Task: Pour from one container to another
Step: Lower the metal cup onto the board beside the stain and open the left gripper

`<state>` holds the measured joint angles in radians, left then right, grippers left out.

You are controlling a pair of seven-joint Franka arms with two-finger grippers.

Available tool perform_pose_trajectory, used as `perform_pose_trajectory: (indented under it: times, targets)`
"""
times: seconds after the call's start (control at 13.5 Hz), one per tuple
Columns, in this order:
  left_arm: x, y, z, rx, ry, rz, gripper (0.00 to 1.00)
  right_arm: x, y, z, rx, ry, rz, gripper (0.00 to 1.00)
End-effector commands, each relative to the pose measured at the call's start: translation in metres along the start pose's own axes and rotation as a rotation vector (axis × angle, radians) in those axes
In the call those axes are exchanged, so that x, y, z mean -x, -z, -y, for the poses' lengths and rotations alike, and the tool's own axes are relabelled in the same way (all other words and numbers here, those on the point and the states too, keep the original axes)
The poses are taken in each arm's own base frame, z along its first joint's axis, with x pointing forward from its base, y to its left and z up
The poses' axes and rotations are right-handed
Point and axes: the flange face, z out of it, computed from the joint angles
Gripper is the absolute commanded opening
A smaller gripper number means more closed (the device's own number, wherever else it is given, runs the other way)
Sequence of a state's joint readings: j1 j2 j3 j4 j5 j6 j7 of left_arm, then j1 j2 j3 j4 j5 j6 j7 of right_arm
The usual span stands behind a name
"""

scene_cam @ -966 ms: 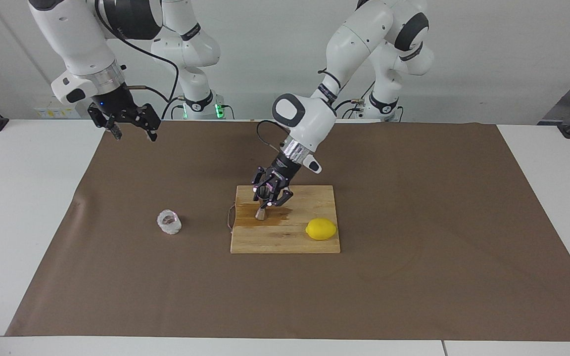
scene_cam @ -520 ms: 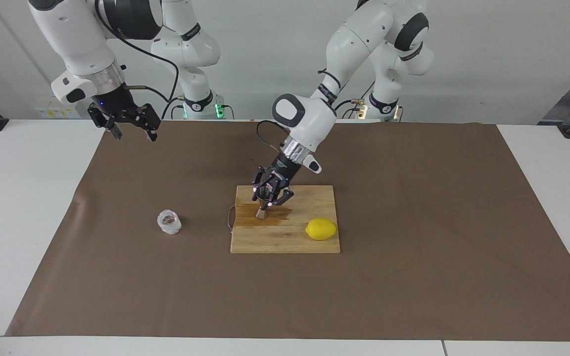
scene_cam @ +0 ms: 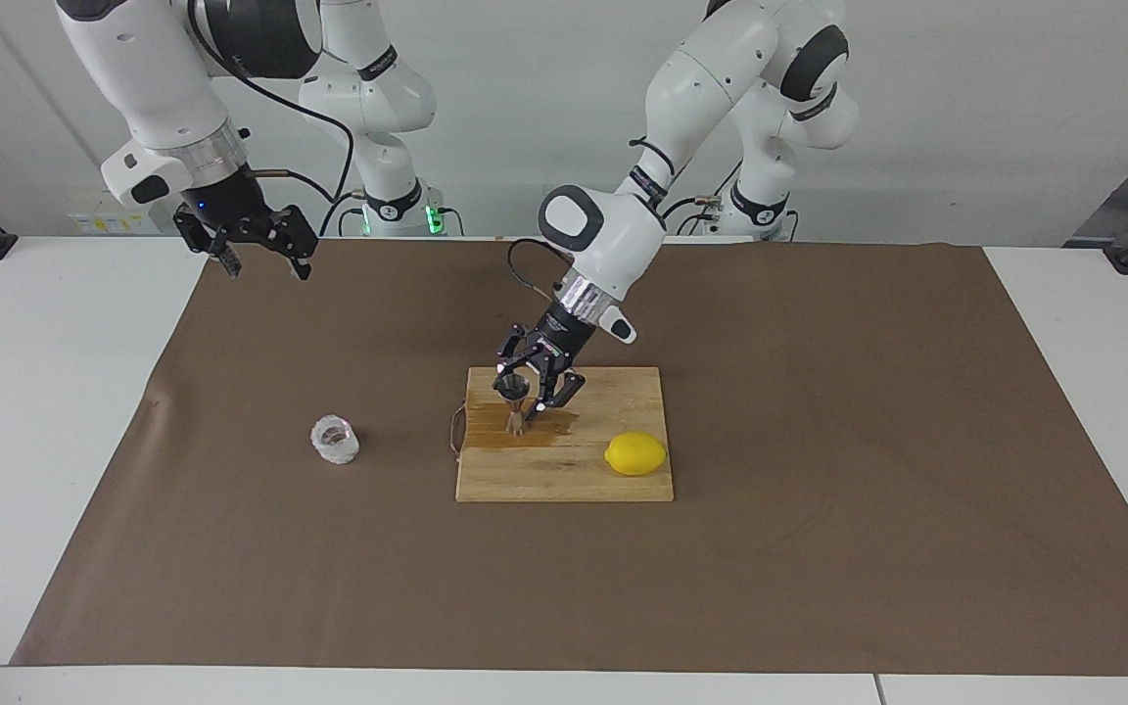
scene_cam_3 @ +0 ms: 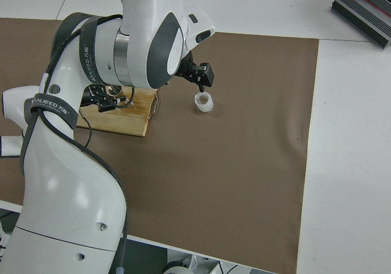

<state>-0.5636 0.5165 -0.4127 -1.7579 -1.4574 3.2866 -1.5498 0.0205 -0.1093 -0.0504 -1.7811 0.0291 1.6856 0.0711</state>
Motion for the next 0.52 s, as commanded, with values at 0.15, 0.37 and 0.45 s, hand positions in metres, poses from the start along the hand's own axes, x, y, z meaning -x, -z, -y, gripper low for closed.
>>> perform_pose_trajectory:
  times: [0.15, 0.37, 0.45]
  targets:
    - [0.010, 0.000, 0.001, 0.018, -0.006, 0.020, 1.00, -0.001, 0.001, -0.001, 0.007, -0.019, 0.007, 1.00]
    - [0.034, 0.021, -0.001, 0.027, 0.001, 0.066, 1.00, -0.001, 0.002, -0.001, 0.007, -0.019, 0.005, 1.00]
    - [0.043, 0.031, -0.007, 0.039, -0.006, 0.085, 1.00, -0.001, 0.002, -0.001, 0.007, -0.019, 0.005, 1.00]
